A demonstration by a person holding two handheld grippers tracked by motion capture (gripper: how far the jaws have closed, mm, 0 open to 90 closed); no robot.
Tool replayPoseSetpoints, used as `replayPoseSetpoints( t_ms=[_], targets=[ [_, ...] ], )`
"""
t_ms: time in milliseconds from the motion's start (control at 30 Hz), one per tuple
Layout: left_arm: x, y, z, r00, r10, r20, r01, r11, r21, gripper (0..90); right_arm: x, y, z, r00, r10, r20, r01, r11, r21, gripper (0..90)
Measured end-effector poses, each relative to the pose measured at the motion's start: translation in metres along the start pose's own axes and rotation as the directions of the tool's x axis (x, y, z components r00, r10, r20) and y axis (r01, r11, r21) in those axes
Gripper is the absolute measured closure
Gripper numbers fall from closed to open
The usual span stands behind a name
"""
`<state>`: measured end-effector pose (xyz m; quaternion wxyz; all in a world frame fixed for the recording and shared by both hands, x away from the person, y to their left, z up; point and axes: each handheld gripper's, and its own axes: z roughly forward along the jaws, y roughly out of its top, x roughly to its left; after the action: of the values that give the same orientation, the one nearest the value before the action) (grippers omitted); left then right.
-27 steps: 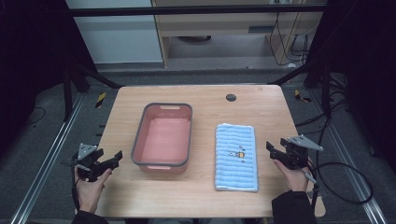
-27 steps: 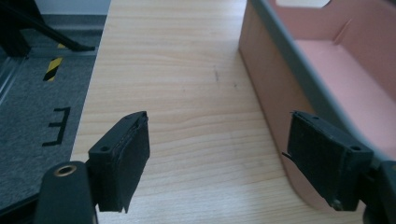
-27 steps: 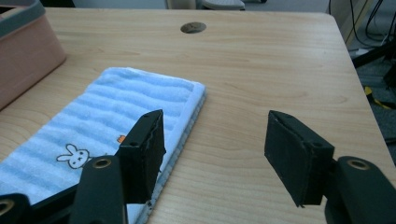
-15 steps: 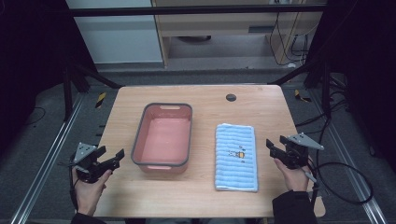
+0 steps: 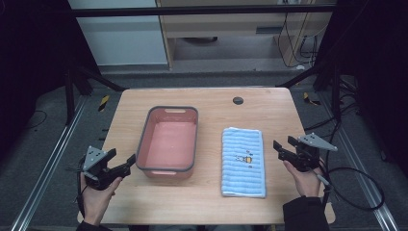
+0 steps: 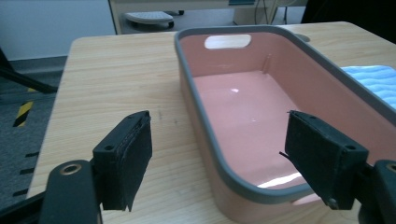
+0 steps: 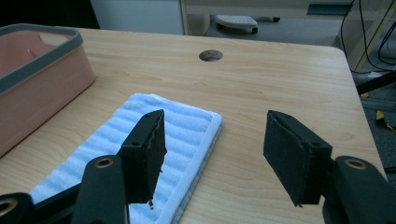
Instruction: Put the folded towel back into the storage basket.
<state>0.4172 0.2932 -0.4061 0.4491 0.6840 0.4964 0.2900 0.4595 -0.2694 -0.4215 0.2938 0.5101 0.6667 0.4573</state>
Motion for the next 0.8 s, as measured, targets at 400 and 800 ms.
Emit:
replayPoseSetpoints(
  t_ms=[400,800],
  targets=[
    [-0.032,0.014,0.013,0.9982,0.048,0.037,-0.048,0.9988,-0.006,22.5,0.006,0.012,0.003,0.9996,-0.007,-0.026,0.008,1.0,0.01,40.5],
    [-0.073,0.03,0.028,0.9925,0.065,0.103,-0.062,0.9974,-0.037,22.8,0.007,0.022,0.007,0.9989,-0.011,-0.045,0.011,1.0,0.011,41.3]
  ],
)
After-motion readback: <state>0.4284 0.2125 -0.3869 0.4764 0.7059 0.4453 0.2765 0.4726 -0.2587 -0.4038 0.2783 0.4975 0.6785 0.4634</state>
